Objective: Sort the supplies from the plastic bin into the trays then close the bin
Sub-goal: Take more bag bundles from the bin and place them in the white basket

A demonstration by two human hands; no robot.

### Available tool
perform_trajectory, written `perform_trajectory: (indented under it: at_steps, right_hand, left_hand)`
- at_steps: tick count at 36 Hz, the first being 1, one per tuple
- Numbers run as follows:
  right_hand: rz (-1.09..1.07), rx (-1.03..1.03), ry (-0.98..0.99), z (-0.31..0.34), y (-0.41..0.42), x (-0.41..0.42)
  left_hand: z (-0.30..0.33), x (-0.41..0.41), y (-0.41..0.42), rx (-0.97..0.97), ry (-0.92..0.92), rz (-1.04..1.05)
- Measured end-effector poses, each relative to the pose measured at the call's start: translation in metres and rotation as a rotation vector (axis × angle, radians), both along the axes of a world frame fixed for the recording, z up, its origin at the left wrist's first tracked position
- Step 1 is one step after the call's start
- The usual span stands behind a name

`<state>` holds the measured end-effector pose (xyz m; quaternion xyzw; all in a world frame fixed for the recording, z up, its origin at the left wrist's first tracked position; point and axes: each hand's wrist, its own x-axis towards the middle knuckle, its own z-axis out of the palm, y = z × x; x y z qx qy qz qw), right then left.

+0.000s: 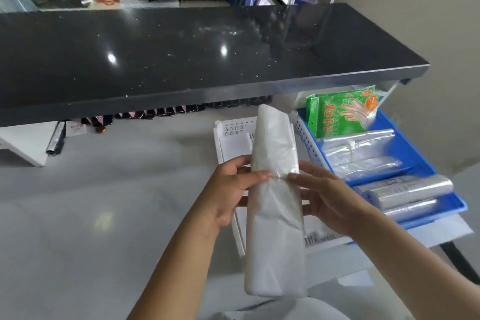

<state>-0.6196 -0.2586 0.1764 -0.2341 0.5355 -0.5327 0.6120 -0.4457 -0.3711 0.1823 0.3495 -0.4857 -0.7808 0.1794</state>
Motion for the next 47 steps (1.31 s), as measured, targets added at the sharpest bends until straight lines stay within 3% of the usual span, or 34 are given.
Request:
perform_trajectory:
  at_steps: [6, 10, 11, 14, 17, 20, 23, 26, 29, 33, 40, 47]
  right_hand:
    - [-0.058, 0.056, 0.043, -0.013, 0.012, -0.017]
    - [-0.105, 0.123, 0.06, -0.022, 0.005, -0.035]
    - [-0.11, 0.142, 0.061, -0.025, 0.003, -0.04]
    - [-0.064, 0.182, 0.048, -0.036, -0.009, -0.05]
    - [0.04, 0.184, 0.045, -0.047, -0.031, -0.05]
    - [0.12, 0.192, 0.042, -0.053, -0.056, -0.041]
    - [0.117, 0.252, 0.211, -0.061, -0.073, -0.028]
    - [0.18, 0.245, 0.523, -0.072, -0.07, -0.012]
    - [0.265, 0.164, 0.894, -0.078, -0.058, -0.002]
    - [0.394, -0.005, 1.165, -0.079, -0.05, 0.005]
    - [0.737, -0.086, 1.524, -0.07, -0.051, 0.009]
    - [0.912, -0.102, 1.53, -0.069, -0.051, -0.004]
  left_hand:
    - [-0.014, -0.016, 0.008, -0.083, -0.062, -0.029]
    - [-0.041, 0.006, -0.003, -0.541, -0.444, 0.246]
    - [-0.048, 0.013, -0.005, -0.582, -0.507, 0.288]
    - [-0.063, 0.03, -0.006, -0.386, -0.526, 0.35]
    - [-0.069, 0.032, 0.004, -0.146, -0.433, 0.327]
    - [-0.071, 0.028, 0.019, -0.095, -0.364, 0.299]
    - [-0.072, 0.023, 0.029, -0.111, -0.381, 0.329]
    - [-0.075, 0.023, 0.032, -0.11, -0.402, 0.34]
    - [-0.078, 0.023, 0.032, -0.122, -0.439, 0.354]
    - [-0.079, 0.021, 0.034, -0.133, -0.472, 0.383]
    - [-0.075, 0.019, 0.034, -0.085, -0.492, 0.404]
    - [-0.074, 0.014, 0.039, -0.08, -0.533, 0.46]
